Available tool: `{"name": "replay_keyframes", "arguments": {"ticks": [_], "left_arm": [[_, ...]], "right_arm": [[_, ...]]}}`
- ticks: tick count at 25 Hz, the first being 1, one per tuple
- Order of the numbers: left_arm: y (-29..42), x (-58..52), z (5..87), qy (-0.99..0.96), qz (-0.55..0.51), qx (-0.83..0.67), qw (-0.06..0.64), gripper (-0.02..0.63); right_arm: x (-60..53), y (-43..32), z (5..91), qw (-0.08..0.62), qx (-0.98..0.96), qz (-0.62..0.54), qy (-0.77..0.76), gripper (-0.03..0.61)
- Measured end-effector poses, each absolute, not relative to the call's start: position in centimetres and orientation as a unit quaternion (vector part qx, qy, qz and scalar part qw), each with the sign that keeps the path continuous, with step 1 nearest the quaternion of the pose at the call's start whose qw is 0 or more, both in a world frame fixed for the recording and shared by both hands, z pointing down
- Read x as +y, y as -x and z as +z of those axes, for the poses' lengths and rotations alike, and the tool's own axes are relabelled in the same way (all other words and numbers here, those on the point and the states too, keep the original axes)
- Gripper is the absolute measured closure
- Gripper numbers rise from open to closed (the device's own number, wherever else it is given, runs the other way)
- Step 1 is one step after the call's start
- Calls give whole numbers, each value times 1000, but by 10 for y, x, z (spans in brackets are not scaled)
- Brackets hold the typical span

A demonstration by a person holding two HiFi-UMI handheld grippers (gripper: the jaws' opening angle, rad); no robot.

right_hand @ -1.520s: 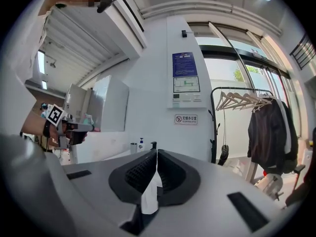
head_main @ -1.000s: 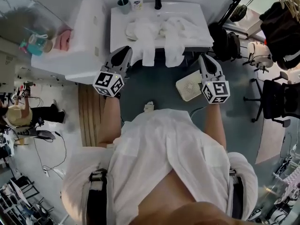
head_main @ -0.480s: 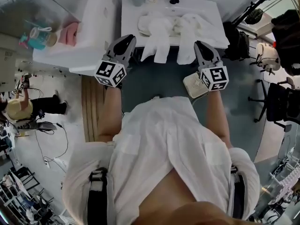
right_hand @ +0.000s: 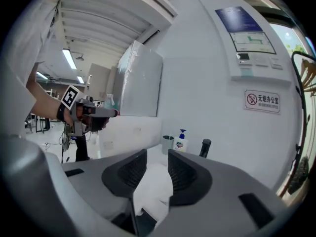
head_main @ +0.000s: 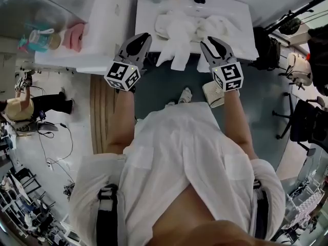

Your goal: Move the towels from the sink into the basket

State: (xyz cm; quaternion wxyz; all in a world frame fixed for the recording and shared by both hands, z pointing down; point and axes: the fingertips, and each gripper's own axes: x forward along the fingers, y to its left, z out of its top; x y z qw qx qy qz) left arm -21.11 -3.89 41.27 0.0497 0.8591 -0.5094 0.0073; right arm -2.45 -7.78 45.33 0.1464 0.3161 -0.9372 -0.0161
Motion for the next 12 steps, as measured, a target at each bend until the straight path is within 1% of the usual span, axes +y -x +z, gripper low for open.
{"name": "replay_keyframes", "arguments": {"ticks": [3,7,9,12], "left_arm": [[210,-58,416,-854,9,-518,54,575],[207,-80,418,-848,13,-527,54,575],[205,-90,420,-846,14,-531,53,575],[202,-105,424,-844,14,-534,51,575]], "right_arm": [[-99,31,464,157,-943,-1,-294,395],[-121,44,482,185,-951,15,-249,300],[-132,50,491,200,-952,17,-231,273],[-146,61,507,225,-952,22,-206,253]]}}
